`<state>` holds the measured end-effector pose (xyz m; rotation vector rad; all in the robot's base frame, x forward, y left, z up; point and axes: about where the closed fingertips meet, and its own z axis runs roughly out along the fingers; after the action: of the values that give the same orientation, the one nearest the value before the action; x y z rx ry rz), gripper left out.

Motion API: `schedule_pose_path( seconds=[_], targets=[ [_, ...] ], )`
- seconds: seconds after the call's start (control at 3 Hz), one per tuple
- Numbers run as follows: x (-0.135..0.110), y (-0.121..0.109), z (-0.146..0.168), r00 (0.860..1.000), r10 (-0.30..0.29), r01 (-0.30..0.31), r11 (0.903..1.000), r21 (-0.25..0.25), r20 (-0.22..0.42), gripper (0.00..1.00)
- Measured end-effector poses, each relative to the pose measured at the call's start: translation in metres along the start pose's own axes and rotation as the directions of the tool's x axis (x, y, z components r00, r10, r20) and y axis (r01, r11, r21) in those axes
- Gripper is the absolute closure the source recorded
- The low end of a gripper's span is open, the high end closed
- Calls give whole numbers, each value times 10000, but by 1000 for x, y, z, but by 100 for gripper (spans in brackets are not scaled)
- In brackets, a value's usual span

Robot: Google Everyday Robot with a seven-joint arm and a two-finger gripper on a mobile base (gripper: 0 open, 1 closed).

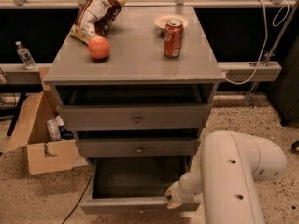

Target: Open bottom drawer

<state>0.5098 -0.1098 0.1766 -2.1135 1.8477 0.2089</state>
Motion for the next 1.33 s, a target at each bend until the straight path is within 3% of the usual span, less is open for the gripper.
schedule_pose_path(
  seconds=[0.67, 1.0, 1.33],
  targets=[
    [1, 26, 4, 9903, 42, -138, 9976, 683, 1391, 100],
    [0, 25, 4, 9903, 42, -138, 9976, 683, 1391, 100],
    [5, 32, 3, 9841, 48, -206, 9960, 867, 1777, 100]
  ],
)
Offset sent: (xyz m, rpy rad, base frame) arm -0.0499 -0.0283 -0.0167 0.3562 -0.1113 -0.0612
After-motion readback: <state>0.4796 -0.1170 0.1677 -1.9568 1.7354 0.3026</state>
